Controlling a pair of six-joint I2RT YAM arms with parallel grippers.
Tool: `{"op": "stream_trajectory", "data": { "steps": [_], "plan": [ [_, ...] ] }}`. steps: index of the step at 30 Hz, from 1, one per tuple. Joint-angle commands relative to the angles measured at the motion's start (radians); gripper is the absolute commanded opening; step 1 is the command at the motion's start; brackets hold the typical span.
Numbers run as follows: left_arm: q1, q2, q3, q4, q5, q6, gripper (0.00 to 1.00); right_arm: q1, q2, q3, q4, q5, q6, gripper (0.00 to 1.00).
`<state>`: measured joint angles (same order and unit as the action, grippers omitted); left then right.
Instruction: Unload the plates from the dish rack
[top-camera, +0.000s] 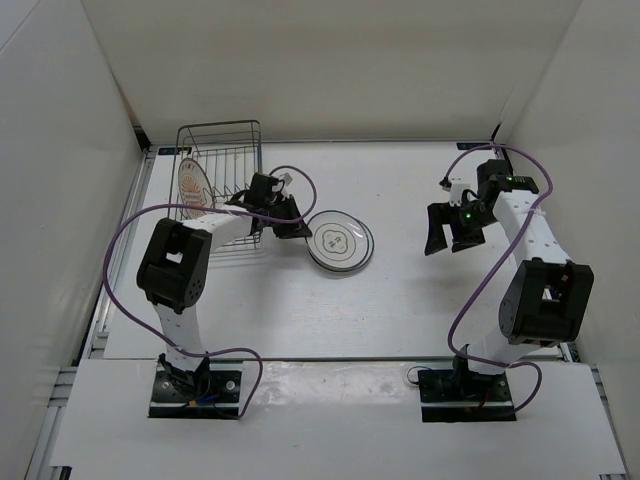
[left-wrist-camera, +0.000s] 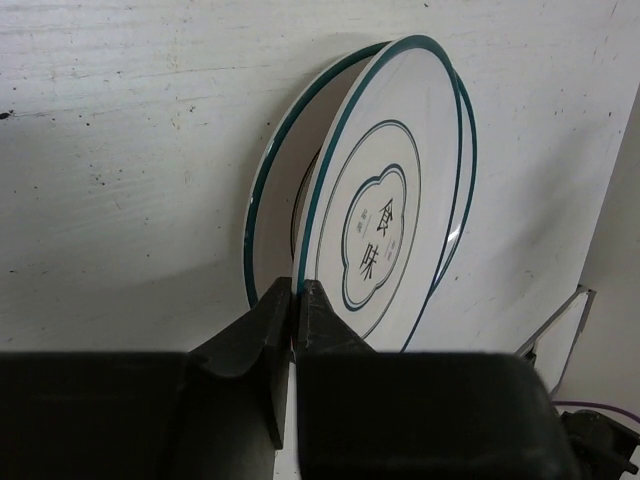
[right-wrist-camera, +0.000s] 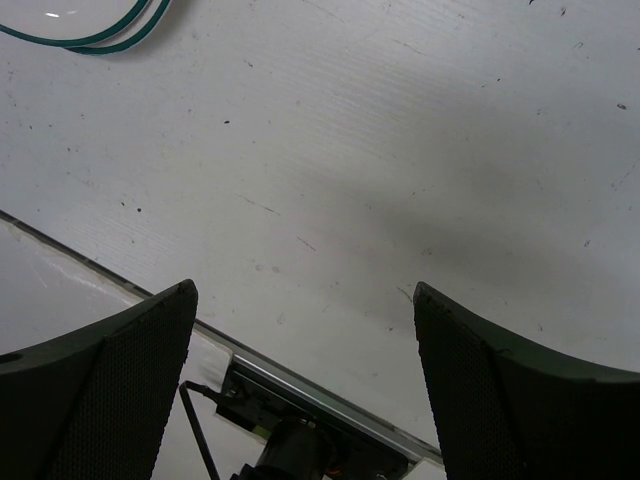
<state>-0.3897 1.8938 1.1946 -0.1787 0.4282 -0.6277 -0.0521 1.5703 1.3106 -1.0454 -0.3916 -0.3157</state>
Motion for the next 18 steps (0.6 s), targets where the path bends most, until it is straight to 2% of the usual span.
{"op": "stream_trajectory", "data": {
  "steps": [1,2,9,12,13,18],
  "plan": [
    [-0.009,-0.015,0.04,-0.007,0.015,0.017,0.17,-0.005,-0.026,0.001,-0.018,-0.007,-0.022,0.9],
    [-0.009,-0.013,0.037,-0.01,0.018,0.017,0.17,-0.005,-0.026,-0.001,-0.019,-0.006,-0.022,0.9],
    [-0.009,0.001,0.045,-0.05,0.021,0.037,0.36,-0.006,-0.023,-0.001,-0.027,-0.018,-0.031,0.9],
    [-0.009,0.005,0.053,-0.071,0.015,0.043,0.5,-0.005,-0.023,-0.002,-0.024,-0.023,-0.031,0.9],
    [-0.011,0.007,0.054,-0.083,0.012,0.046,0.58,-0.005,-0.024,-0.004,-0.024,-0.023,-0.034,0.9],
    [-0.015,0.028,0.095,-0.153,-0.009,0.077,0.7,-0.005,-0.023,-0.002,-0.027,-0.024,-0.033,0.9]
  ]
}}
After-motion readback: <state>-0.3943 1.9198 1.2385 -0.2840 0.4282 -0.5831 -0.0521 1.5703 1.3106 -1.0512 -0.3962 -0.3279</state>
